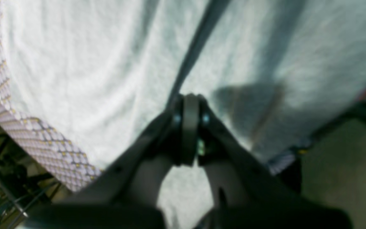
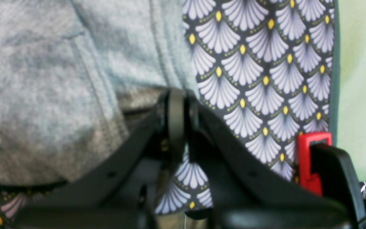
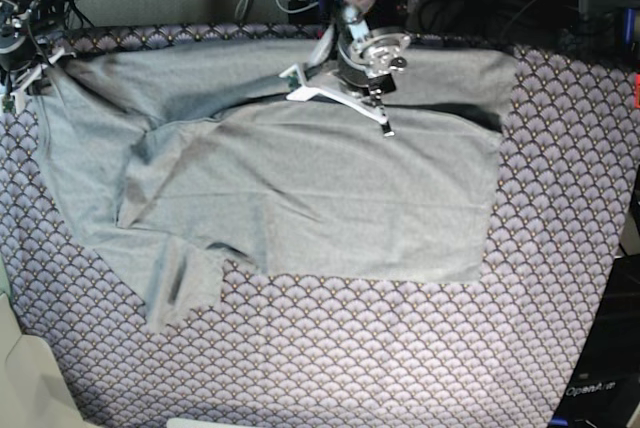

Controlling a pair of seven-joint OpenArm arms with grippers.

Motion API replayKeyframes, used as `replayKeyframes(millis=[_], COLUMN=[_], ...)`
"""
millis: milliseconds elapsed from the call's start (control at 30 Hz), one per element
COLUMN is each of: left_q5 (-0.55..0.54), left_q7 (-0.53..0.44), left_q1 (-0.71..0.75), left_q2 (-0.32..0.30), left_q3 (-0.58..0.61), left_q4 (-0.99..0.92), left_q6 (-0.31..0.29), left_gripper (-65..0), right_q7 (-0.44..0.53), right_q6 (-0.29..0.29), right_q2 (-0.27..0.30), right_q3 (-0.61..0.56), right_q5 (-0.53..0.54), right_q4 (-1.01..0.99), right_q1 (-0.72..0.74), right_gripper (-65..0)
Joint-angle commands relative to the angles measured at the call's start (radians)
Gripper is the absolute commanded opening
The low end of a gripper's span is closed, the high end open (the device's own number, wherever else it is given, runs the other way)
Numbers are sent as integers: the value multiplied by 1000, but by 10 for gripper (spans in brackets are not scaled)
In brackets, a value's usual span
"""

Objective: Fold the T-shirt properly
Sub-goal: 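Move the left gripper over the shirt body and lower it onto the fabric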

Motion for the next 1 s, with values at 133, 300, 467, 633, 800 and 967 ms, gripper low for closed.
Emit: replayKeyframes(millis=[133, 300, 467, 633, 800, 967], left_q5=[-2, -7, -2, -4, -2, 0], left_q7=[-11, -4, -1, -1, -2, -2], left_q1=[-18, -45, -67, -88, -94, -125], left_q2=[12, 17, 17, 34, 58, 63], left_q3=[-20, -24, -24, -30, -52, -52], left_q4=[-71, -73, -70, -76, -71, -125], left_q6=[4, 4, 4, 4, 4, 4], left_gripper=[-650, -650, -650, -650, -650, -650], right_q7=[-63, -63, -63, -63, -63, -63], right_q6=[-4, -4, -4, -4, -4, -4], right_q2=[8, 8, 8, 8, 8, 8], right_q3=[0, 0, 0, 0, 0, 0], right_q5=[-46, -46, -46, -46, -46, -46], right_q4=[-6, -8, -8, -10, -10, -10], right_q1=[-11, -14, -14, -15, -15, -15], right_gripper=[-650, -650, -650, -650, -650, -650])
